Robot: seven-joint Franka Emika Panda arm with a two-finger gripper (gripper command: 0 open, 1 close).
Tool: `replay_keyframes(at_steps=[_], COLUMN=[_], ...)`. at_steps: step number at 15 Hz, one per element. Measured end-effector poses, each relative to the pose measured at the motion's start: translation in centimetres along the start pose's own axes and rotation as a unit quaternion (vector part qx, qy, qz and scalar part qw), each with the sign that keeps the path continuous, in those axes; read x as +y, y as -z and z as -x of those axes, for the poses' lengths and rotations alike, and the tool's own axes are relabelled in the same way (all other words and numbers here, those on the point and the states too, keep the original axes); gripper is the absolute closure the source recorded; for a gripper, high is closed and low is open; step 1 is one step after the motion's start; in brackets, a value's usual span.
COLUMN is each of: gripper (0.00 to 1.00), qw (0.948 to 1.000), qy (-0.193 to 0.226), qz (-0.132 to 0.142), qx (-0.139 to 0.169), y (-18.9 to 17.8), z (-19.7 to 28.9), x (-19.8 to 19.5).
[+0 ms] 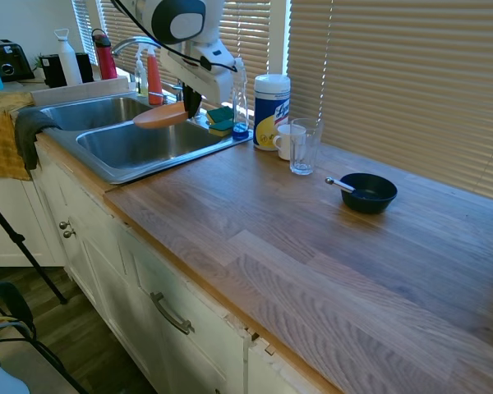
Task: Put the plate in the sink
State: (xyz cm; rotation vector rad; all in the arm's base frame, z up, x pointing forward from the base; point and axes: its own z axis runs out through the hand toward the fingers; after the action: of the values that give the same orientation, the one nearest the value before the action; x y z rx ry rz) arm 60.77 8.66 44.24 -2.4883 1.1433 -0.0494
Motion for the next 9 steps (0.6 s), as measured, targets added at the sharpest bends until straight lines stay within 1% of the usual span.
replay_keyframes(at_steps=[3, 9], gripper=[1.0, 1.0], qw=[0.9996, 0.9971], qy=[0.014, 0.031], qz=[0.02, 0.063], qx=[0.013, 0.03], y=[-2.3, -10.0], z=[2.6, 5.4], x=[-4.0, -10.3])
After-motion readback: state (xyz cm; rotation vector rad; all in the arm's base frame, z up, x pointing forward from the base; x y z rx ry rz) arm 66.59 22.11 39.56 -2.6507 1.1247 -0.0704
